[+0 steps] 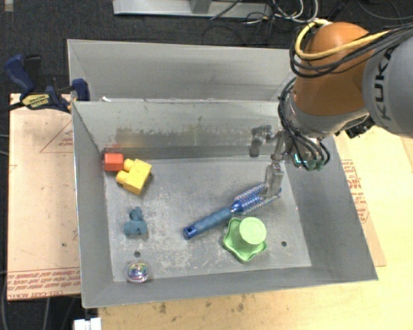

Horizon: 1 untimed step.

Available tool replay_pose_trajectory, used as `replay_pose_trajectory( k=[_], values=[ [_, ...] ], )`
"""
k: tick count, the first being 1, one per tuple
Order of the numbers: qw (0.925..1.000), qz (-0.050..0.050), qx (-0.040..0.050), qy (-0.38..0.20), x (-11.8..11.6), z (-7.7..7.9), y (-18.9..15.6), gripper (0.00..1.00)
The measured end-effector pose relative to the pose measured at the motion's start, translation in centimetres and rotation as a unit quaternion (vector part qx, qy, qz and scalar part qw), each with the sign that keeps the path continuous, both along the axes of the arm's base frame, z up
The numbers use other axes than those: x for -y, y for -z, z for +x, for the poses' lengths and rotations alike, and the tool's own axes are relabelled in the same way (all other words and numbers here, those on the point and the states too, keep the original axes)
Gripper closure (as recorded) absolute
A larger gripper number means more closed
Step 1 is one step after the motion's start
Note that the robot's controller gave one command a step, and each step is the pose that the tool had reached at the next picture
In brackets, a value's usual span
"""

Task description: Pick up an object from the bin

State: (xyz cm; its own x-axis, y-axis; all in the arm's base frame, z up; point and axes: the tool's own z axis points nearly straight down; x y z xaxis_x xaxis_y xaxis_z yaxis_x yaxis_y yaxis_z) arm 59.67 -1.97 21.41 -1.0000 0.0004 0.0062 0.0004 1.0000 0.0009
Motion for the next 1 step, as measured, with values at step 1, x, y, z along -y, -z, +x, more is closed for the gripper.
replay_pose_trajectory(
  k=[1],
  values=[
    [0.9836,0.001,0.0015,-0.18,3.94,-0.55,14.69,0.0]
  ],
)
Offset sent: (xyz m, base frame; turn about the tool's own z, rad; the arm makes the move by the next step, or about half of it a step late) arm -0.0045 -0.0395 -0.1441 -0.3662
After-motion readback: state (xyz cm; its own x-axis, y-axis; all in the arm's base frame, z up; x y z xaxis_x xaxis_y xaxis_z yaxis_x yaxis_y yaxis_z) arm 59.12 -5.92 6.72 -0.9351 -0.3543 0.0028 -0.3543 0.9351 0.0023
